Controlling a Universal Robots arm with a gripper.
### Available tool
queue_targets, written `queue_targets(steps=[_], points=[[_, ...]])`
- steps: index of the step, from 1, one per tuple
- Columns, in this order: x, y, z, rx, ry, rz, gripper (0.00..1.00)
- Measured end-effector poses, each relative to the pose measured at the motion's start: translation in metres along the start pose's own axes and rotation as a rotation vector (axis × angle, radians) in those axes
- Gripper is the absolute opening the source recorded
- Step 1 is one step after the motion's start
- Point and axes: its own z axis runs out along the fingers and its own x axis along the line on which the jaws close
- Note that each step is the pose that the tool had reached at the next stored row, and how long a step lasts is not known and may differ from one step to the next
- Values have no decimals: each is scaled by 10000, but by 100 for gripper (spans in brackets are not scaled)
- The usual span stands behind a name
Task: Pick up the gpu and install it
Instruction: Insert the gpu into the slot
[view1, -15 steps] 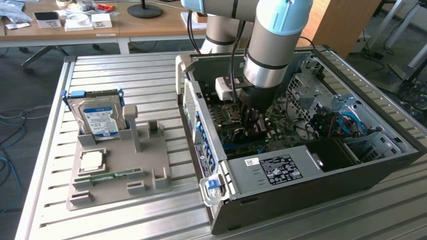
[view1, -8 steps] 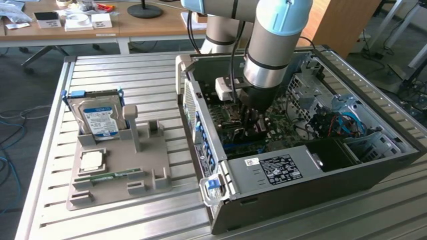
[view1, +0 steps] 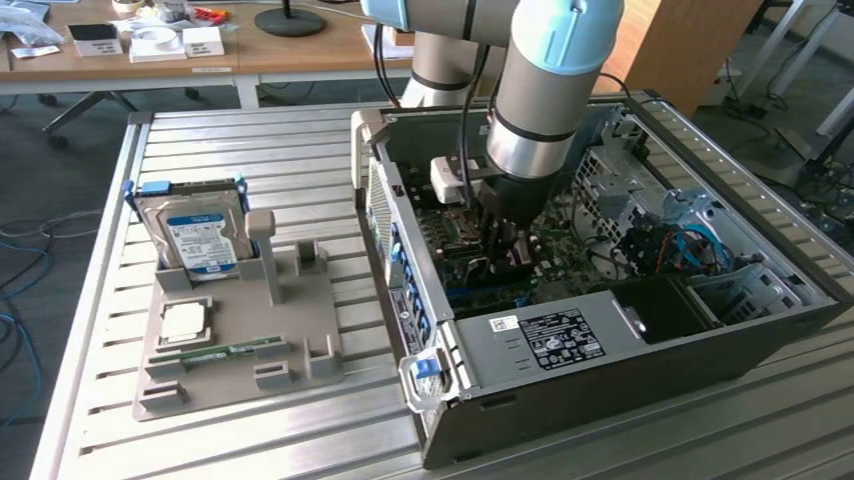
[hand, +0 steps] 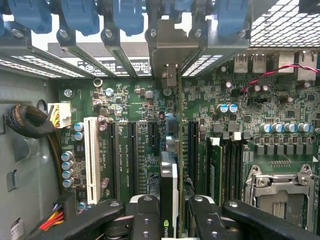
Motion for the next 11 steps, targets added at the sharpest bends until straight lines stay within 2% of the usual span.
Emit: queue_targets(steps=[11], points=[[1,2,24,0,1,1,27]])
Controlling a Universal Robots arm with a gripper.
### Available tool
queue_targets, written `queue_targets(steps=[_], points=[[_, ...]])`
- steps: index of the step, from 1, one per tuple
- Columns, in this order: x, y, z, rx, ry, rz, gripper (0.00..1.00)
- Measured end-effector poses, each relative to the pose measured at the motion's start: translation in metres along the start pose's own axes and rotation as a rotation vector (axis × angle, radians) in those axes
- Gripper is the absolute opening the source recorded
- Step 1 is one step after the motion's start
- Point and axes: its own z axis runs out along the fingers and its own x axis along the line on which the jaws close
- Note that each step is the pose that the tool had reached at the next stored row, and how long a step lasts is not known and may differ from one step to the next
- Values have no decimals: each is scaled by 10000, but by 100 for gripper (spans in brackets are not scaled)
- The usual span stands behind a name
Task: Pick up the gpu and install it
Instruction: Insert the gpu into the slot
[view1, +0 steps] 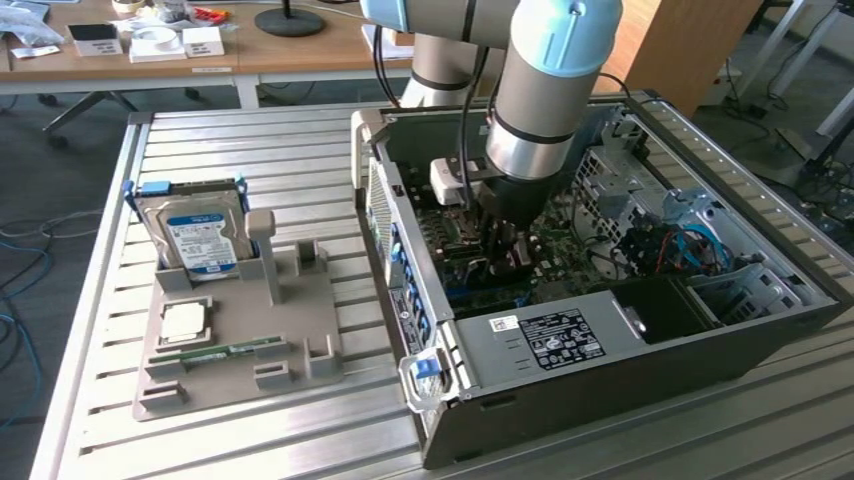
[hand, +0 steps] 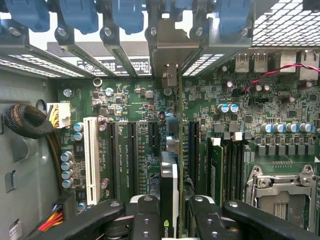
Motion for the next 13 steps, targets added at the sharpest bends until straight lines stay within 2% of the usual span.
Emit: queue_targets(steps=[4,5,6,8,9,10,11,12,13], points=[[0,1,4,2,-9,2,28],[0,1,4,4,-8,2,33],[-1,0,1,1,-3,2,33],[0,0,1,1,-2,0,45],[0,0,0,0,-1,0,45],[0,0,0,0,0,0,51],[0,0,1,1,-1,0,51],[0,0,0,1,-1,0,58],[0,0,0,0,-1,0,58]])
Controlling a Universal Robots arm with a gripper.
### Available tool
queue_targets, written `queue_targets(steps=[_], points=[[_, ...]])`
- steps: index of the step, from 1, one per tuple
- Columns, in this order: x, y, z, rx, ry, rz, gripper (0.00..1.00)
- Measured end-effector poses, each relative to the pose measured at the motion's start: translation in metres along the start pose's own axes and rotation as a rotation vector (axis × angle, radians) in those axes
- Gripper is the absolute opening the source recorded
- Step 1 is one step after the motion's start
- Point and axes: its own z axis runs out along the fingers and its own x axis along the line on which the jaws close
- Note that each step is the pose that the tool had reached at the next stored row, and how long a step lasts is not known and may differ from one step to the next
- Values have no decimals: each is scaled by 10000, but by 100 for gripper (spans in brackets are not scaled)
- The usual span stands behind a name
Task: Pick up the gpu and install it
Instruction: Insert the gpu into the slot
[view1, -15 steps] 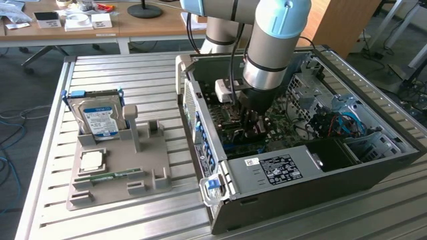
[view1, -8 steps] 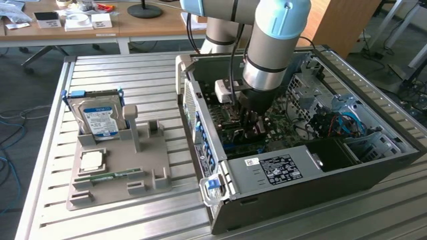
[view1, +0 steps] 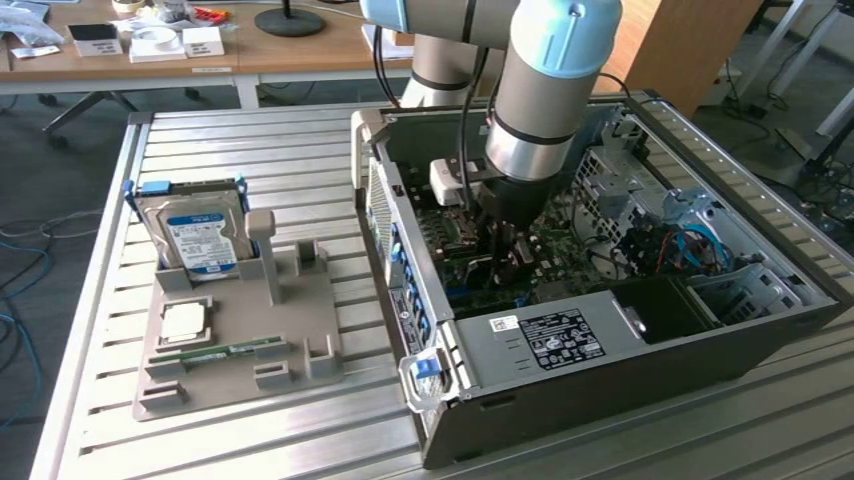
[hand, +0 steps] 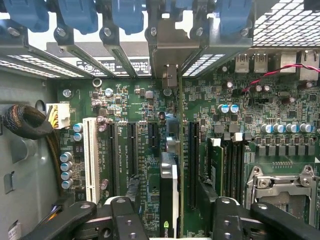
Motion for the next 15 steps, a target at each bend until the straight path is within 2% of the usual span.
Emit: queue_targets(steps=[7,15], points=[[-1,-1,-15,-1,2,-1,58],[-5,-4,-202,0,0,0,58]])
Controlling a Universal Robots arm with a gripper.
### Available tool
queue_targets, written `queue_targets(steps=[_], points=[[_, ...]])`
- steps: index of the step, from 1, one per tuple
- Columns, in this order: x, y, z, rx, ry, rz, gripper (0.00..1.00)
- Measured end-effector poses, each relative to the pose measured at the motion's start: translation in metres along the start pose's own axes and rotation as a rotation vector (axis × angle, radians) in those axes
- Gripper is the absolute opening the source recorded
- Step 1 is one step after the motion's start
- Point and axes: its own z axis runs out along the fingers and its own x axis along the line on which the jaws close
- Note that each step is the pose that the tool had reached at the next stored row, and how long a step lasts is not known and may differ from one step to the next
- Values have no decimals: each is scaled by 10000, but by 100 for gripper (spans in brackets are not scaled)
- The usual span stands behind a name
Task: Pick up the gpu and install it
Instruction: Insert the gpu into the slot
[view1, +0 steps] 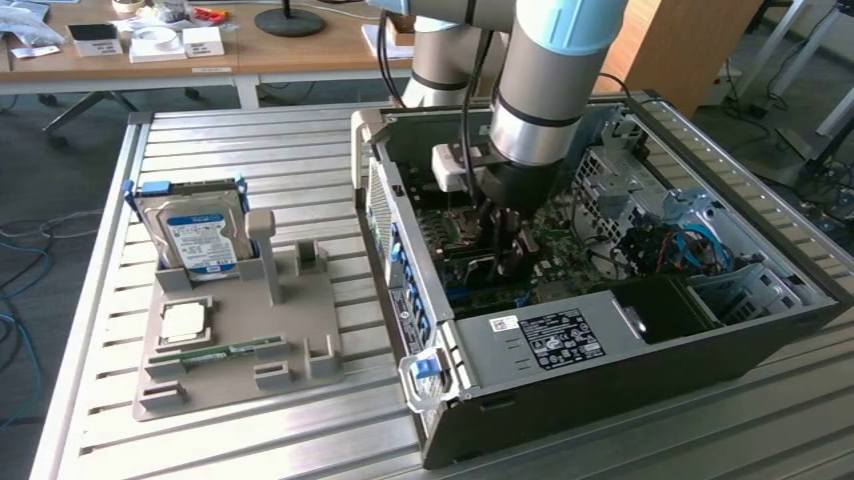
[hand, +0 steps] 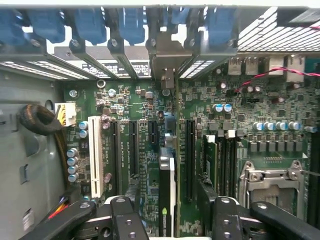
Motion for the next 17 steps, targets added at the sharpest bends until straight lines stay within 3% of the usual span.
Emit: queue_targets(steps=[17], points=[[-10,-10,-518,0,-4,0,58]])
